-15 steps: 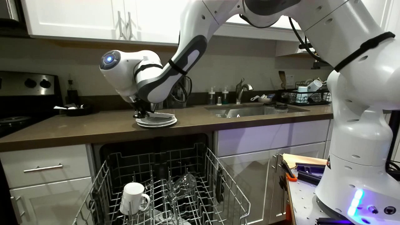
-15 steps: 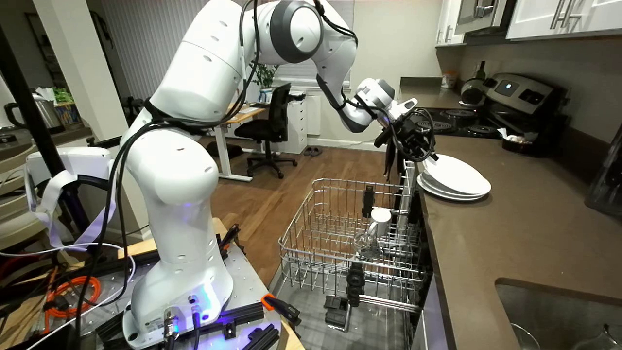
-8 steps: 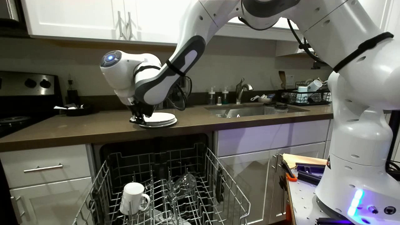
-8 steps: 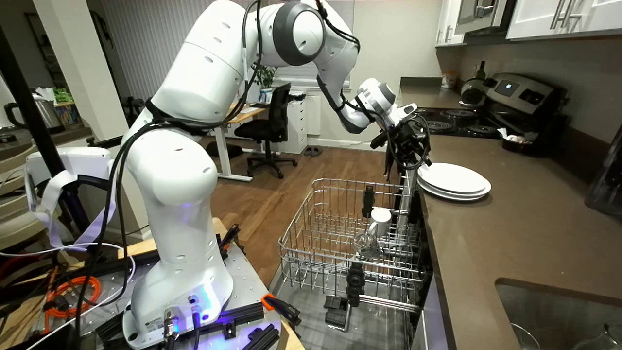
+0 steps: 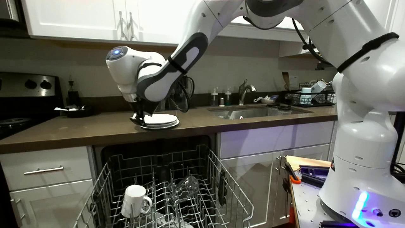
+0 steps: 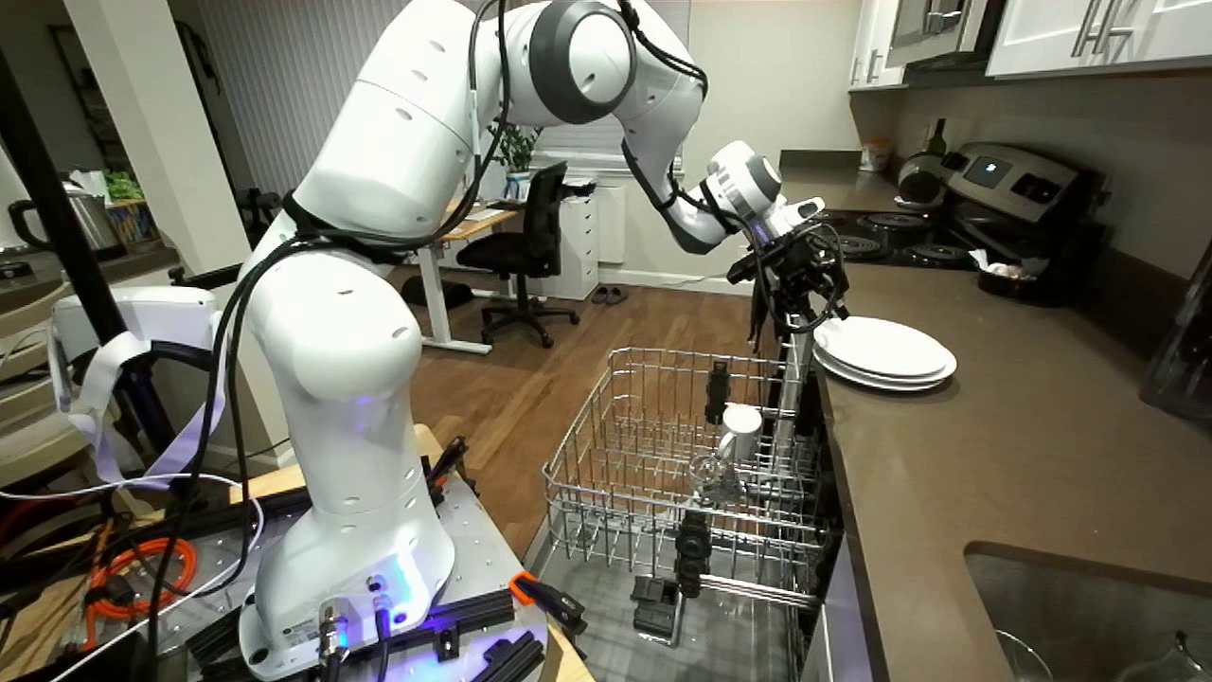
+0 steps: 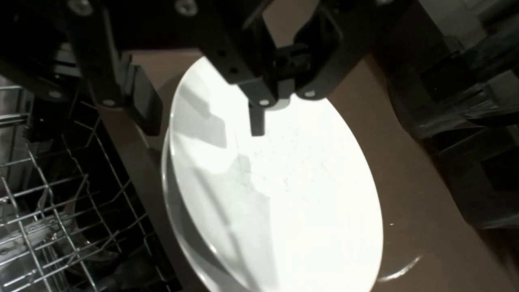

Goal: Remove the plate from the dishwasher and put it on the top of the white plate

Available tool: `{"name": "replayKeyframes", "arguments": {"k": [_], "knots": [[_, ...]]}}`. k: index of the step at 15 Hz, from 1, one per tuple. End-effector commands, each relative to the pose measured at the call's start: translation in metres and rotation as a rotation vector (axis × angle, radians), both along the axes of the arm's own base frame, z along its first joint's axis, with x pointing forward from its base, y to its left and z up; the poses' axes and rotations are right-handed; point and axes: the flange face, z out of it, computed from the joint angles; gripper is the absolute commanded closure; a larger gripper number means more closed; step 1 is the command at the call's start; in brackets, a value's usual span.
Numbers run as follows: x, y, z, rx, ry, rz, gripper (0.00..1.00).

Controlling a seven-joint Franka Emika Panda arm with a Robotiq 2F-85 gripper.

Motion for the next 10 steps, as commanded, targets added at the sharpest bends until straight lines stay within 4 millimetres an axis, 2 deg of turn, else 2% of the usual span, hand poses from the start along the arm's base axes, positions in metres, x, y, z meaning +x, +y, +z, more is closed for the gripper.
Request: {"name": "replayKeyframes", "arguments": {"k": [1,2,4,10], "knots": [[-0.011,0.006,0.033,0.143,0.0,0.052,0.13],[-0.016,0.012,0.042,0.184,0.003,0.067,0.05],[-0.03,0.025,0.06,0.249,0.017,0.097,0.0],[-0.103,0.068,0.113,0.454,0.154,0.199,0.0]]}}
